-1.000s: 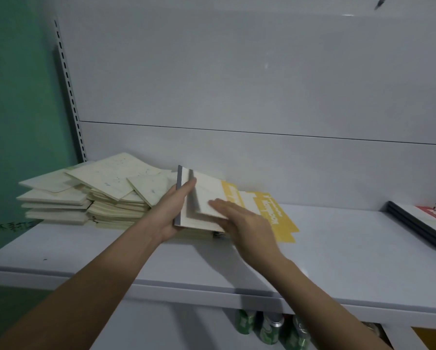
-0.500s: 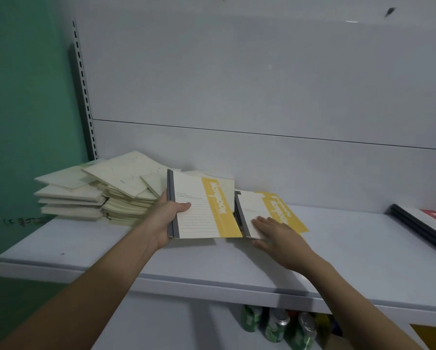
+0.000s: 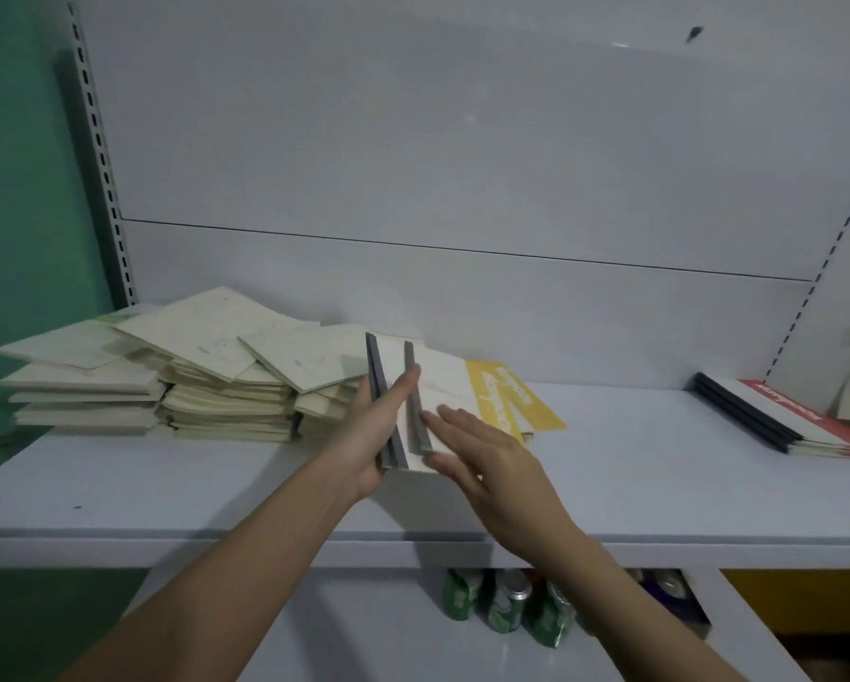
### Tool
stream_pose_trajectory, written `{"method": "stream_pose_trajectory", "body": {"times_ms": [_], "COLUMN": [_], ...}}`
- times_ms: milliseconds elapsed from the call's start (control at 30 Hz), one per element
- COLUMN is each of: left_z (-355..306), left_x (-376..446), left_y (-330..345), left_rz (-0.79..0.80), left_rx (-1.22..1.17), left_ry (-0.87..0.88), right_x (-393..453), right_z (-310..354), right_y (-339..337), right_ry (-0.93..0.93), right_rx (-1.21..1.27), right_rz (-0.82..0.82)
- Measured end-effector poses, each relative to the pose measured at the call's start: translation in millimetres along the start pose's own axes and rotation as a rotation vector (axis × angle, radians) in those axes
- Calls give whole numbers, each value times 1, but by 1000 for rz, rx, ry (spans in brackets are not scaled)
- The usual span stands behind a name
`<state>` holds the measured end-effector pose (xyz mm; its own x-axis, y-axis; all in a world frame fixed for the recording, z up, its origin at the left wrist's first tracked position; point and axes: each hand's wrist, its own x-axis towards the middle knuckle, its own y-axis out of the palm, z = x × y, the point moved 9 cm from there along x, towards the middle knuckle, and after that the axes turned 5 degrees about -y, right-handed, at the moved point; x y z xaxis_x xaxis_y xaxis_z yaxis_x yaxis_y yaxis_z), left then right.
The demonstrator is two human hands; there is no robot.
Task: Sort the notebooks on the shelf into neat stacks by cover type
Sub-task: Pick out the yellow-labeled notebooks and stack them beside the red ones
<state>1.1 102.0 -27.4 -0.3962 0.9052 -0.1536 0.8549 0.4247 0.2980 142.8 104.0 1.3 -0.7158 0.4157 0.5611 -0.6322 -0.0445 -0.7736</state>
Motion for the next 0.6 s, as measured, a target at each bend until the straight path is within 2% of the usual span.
{"method": "stream_pose_trajectory", "body": {"times_ms": [67,100,233,267,333,400,600], "left_z": [2,3,8,9,14,23,75], "left_x": [0,0,5,8,13,19,45], "left_y": [11,15,38,46,68,100,217], "left_rz": [12,10,19,17,18,34,284], "left_rx": [45,58,57,56,68,90,272], "left_ry": [40,57,54,52,44,16,-136], "right_x": [-8,-12,-35,-43,-58,-72,-125], "right_z": [-3,-9,-72,-90,-120,-141,-241], "right_y": [6,1,-62,-68,-61,-59,-107], "right_ry": [8,55,417,529,709,796,933], "right_rx": [102,170,187,245,542,728,782], "right_rz": [138,137,-273,-297,-247,-234,-440]}}
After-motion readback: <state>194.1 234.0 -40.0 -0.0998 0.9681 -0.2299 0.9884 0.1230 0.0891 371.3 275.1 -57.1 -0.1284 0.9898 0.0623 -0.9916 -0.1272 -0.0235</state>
